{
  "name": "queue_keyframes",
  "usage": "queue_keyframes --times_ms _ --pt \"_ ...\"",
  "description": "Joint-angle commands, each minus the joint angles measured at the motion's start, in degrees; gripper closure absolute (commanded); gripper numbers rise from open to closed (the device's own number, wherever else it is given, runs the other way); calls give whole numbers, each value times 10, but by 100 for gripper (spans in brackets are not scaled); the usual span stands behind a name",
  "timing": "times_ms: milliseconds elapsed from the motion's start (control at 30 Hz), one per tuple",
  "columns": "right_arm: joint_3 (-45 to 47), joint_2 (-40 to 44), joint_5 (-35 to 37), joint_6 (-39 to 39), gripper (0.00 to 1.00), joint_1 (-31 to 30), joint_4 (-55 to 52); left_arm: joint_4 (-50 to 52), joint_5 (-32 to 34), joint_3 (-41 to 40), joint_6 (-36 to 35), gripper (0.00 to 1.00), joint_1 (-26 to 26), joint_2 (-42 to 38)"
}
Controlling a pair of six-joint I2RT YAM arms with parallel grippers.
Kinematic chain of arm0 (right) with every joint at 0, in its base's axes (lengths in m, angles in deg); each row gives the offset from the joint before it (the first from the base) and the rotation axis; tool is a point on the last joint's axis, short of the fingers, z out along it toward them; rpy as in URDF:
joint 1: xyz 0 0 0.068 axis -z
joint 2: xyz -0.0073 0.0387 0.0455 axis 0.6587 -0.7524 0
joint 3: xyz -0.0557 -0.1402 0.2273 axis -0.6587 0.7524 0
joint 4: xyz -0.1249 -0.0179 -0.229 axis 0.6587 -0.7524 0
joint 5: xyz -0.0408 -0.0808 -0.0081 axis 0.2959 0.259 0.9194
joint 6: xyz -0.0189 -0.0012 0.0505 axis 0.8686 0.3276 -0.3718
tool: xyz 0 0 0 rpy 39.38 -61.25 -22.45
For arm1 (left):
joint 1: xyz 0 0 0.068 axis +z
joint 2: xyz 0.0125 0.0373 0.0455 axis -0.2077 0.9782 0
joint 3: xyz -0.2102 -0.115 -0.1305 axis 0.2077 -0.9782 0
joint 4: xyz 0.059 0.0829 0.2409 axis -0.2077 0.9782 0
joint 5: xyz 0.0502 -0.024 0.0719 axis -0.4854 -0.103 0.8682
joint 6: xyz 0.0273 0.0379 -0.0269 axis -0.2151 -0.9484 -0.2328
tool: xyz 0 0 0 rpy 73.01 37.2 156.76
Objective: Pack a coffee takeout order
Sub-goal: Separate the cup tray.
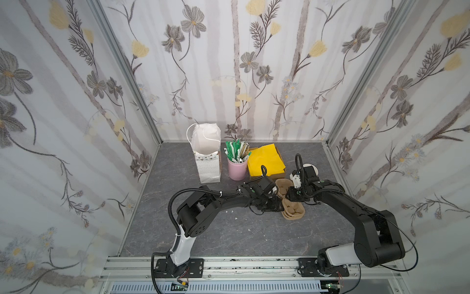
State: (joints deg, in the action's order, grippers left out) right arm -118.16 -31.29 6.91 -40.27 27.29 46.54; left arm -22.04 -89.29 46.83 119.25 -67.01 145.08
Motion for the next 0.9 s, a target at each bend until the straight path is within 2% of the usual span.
queue_keyframes --times_ms 0,233,867 --pt "1 -3 -13 2 71 0 20 -5 -7 4 4 41 0 4" --pt "-1 -3 -18 1 71 0 21 -5 10 -6 9 41 0 -1" --pt "0 25 -21 0 70 0 7 -3 7 -2 14 40 0 15"
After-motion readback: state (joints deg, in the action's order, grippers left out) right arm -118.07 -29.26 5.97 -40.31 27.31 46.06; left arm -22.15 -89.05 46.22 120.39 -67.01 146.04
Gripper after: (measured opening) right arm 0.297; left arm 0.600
